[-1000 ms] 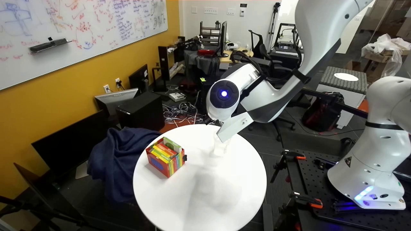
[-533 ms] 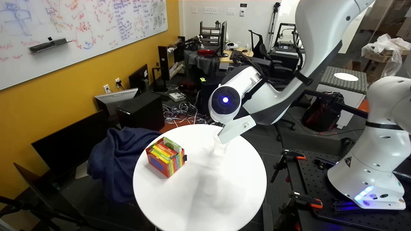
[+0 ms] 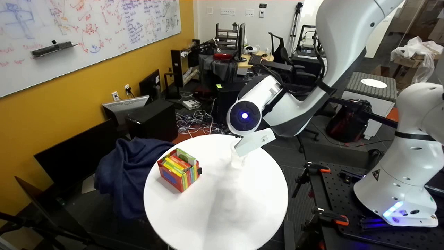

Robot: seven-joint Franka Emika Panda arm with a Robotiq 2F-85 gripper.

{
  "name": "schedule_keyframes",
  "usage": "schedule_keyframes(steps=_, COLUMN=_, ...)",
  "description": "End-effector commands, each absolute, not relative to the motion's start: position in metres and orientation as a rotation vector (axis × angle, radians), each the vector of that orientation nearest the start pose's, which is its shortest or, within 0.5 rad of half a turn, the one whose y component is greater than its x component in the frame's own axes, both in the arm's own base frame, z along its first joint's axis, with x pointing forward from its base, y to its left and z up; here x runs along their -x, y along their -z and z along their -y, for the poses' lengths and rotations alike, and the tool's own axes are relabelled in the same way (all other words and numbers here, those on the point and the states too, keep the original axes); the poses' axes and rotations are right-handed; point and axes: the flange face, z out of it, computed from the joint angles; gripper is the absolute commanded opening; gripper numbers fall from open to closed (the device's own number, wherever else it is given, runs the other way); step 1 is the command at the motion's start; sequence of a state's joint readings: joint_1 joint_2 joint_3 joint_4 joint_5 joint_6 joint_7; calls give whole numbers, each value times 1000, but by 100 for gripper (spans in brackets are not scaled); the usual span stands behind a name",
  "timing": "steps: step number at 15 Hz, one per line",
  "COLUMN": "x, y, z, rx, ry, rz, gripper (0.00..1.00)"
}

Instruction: Pick up the pen from the table and put it in the plastic cup.

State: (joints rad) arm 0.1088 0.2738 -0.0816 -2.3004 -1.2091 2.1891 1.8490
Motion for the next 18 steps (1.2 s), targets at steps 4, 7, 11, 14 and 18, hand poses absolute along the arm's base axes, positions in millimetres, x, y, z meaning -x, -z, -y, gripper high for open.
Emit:
schedule_keyframes(steps=4, x=-504, y=-206, z=20, rx=-2035, ry=-697, rz=1003, gripper=4)
schedule_keyframes(steps=7, x=-504, y=-198, z=20, rx=-2029, ry=-733, rz=1004, gripper=4)
schedule_keyframes(steps=11, x=-503, y=-190, z=18, rx=-2015, ry=-791, rz=996, gripper=4)
schedule_keyframes(steps=14, x=-503, y=-183, z=17, rx=-2008, ry=-826, rz=987, gripper=4)
schedule_keyframes(steps=18, x=-503, y=-174, z=13, rx=-2005, ry=-870, rz=972, gripper=4)
